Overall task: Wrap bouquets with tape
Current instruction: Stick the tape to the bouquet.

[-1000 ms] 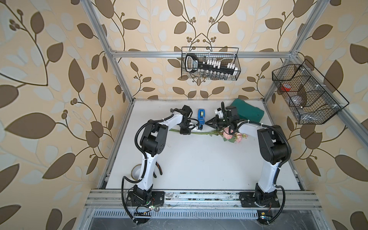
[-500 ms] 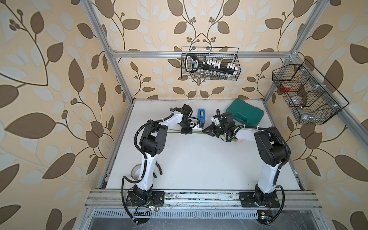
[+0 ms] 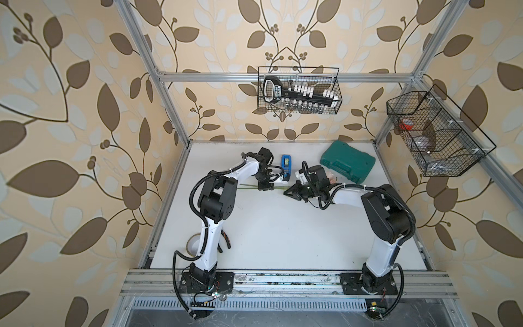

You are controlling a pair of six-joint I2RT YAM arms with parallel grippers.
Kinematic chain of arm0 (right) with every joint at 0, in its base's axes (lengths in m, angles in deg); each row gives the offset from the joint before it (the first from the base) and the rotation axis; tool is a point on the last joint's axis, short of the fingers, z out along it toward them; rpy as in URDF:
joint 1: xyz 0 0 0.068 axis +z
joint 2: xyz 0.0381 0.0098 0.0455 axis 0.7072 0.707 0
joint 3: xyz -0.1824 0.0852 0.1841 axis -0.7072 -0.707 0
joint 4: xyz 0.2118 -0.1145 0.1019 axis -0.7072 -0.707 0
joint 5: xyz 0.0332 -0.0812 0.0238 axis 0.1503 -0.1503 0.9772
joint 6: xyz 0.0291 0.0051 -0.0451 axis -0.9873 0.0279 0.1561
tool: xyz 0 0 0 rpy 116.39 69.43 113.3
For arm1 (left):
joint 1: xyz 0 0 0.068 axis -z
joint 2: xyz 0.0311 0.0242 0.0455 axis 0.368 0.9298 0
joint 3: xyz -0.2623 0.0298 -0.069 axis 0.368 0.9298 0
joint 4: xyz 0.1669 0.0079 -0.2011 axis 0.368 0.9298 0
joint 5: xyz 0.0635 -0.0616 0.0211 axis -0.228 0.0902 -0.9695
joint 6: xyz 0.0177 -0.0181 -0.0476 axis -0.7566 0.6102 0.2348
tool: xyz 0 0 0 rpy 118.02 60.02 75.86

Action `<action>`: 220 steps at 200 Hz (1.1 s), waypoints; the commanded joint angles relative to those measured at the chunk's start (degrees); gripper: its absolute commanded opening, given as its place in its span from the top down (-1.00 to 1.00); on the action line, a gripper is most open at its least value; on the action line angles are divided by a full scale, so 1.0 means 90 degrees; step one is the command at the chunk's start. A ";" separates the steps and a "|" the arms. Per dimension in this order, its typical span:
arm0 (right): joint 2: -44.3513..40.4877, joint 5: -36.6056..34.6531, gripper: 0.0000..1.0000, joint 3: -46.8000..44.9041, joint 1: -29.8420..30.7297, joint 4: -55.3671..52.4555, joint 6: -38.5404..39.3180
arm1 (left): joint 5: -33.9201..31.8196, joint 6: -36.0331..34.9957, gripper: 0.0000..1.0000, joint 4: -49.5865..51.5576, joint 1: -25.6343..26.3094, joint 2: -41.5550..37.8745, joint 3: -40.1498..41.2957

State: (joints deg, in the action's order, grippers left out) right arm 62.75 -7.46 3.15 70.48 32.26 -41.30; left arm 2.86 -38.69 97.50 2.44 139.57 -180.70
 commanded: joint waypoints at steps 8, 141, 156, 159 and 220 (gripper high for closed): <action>-0.0068 -0.0131 1.00 -0.0155 0.0160 -0.0225 0.0124 | 0.0548 -0.0019 1.00 0.0186 -0.0004 -0.0557 -0.0199; 0.0459 -0.1489 1.00 -0.0010 0.0198 0.0200 0.0002 | 0.0960 -0.0043 1.00 0.0410 -0.0014 -0.0890 0.0033; 0.0493 -0.1744 1.00 0.0059 0.0193 0.0221 0.0027 | 0.0988 -0.0034 1.00 0.0422 -0.0014 -0.0909 0.0052; 0.0498 -0.1784 1.00 0.0071 0.0192 0.0226 0.0027 | 0.0994 -0.0038 1.00 0.0421 -0.0014 -0.0917 0.0062; 0.0705 -0.2359 0.78 0.0306 0.0198 0.0324 0.0043 | 0.1115 -0.0021 1.00 0.0488 -0.0014 -0.0925 0.0080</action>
State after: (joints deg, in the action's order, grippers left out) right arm 66.57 -24.57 4.26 72.10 35.67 -40.97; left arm 6.97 -37.40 98.48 2.31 135.81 -180.20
